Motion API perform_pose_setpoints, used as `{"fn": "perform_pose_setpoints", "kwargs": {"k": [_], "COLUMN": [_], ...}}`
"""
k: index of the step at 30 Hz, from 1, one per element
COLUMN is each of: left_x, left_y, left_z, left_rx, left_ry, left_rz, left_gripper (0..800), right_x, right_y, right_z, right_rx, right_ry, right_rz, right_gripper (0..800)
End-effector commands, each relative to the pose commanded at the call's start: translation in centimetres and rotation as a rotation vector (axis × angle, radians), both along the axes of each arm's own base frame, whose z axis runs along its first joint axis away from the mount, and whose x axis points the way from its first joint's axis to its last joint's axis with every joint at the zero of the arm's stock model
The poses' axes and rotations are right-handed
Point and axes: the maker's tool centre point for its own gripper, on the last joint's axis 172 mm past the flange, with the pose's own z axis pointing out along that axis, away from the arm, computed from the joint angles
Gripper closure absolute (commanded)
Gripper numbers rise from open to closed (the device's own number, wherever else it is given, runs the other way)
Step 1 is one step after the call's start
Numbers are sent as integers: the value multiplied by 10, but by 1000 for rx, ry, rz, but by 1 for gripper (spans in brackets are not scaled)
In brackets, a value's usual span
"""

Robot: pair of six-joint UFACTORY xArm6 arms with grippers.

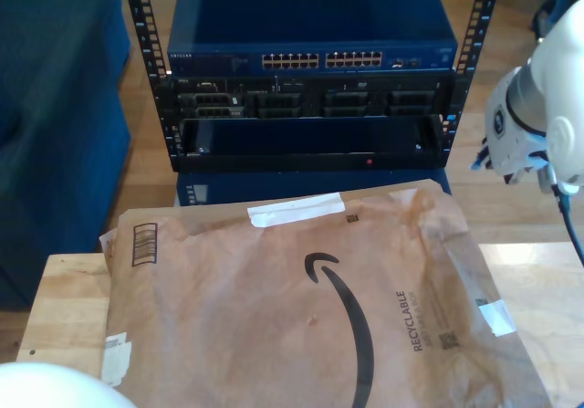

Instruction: Grab the cable and plug it in

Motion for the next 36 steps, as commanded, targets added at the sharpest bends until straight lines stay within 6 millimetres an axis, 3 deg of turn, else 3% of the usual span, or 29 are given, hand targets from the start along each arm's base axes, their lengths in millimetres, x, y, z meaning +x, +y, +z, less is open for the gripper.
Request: {"fn": "perform_pose_setpoints", "kwargs": {"k": [2,5,11,16,18,22,27,30,36], "left_x": [0,0,0,0,0,0,0,0,0], "left_y": [-1,-1,-1,-1,-1,-1,-1,-1,-1], "left_z": [0,0,0,0,0,0,0,0,0], "left_rx": [-3,-3,-3,-3,-3,-3,-3,-3,-3], "left_ry": [0,0,0,0,0,0,0,0,0], "left_rz": [0,0,0,0,0,0,0,0,0], "left_gripper": [0,0,0,0,0,0,0,0,0], "right_x": [-1,4,51,63,59,58,59,39,11], "right_y": [18,29,87,119,140,152,172,186,185], "right_z": [1,9,44,62,57,60,79,73,64], "right_rx": [-2,3,51,129,145,161,189,236,345], "right_ry": [-2,-22,-229,-338,-377,-409,-477,-459,-617], "right_rz": [37,53,143,125,165,188,221,208,201], "right_gripper": [800,800,800,800,800,800,800,800,800]}}
